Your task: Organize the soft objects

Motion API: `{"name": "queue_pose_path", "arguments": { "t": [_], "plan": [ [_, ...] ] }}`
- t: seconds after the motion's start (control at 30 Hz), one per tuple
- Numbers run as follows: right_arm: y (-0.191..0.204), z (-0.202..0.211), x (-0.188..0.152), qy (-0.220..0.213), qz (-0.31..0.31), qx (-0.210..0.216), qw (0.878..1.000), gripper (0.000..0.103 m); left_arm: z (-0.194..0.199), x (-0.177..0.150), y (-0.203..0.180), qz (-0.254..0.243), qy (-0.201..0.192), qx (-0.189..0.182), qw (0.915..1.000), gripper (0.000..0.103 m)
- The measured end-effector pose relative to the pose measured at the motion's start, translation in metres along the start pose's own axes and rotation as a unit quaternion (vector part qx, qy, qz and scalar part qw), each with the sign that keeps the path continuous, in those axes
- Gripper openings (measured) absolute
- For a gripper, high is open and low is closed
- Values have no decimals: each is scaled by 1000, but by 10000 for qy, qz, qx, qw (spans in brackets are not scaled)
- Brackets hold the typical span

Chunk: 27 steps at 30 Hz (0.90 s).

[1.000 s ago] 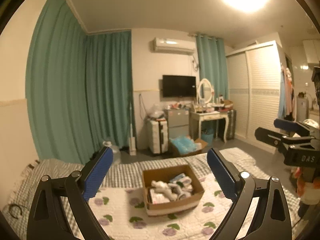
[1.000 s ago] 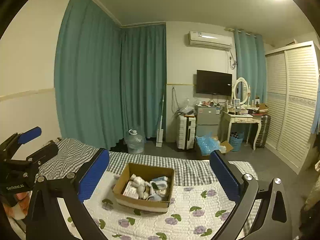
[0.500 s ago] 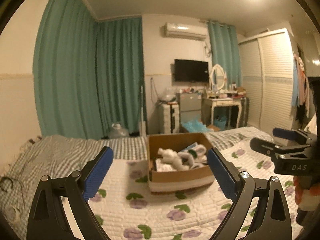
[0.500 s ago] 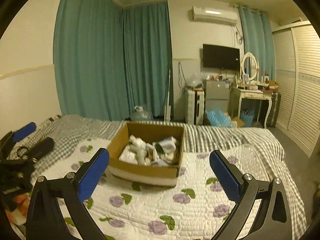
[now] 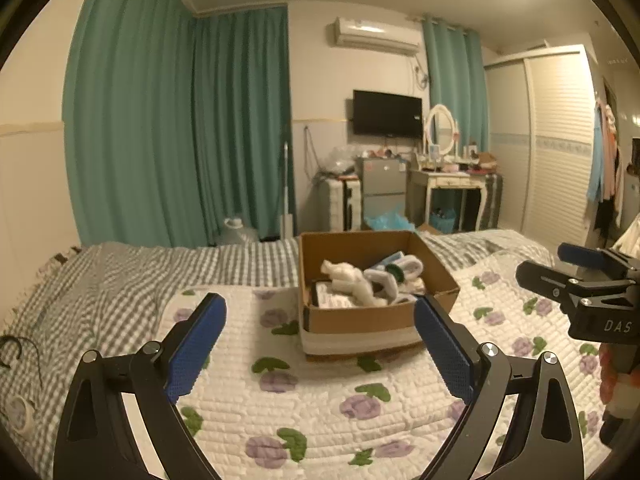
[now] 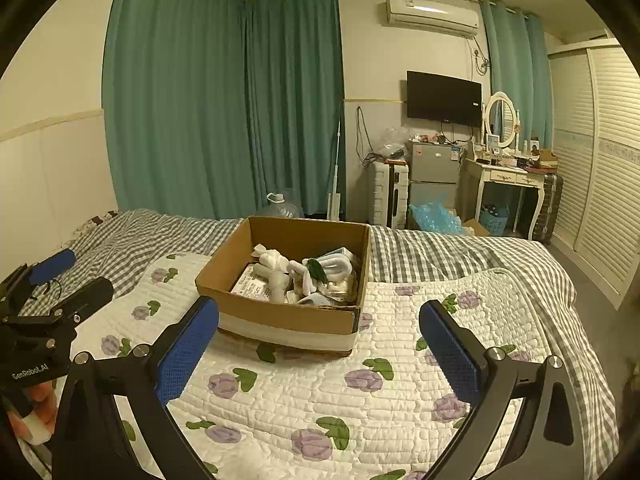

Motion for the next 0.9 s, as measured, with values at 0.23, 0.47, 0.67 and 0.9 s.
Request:
{"name": "queue_pose_path", "arguments": {
  "t": [0.23, 0.47, 0.67, 0.9],
  "plan": [
    [4, 1, -1, -5, 32, 18, 10000, 101, 0, 2, -2, -1, 53, -30, 10000, 97],
    [6, 1, 0, -38, 31, -6, 10000, 101, -1, 2, -5, -19, 80, -37, 10000, 97],
    [6, 2, 1, -49, 28, 2, 10000, 101, -1, 2, -5, -14, 125, -14, 9999, 97],
    [6, 2, 2, -57, 36, 14, 10000, 101, 1, 3, -4, 29, 91, -3, 10000, 97]
  ]
}}
Point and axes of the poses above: each gripper's, at about its wrist camera, not at the fingertips, and z roughly against the way its jaws point, y to its left, x to its top, the point moved 2 cm from there along -z, roughly the way its jaws point
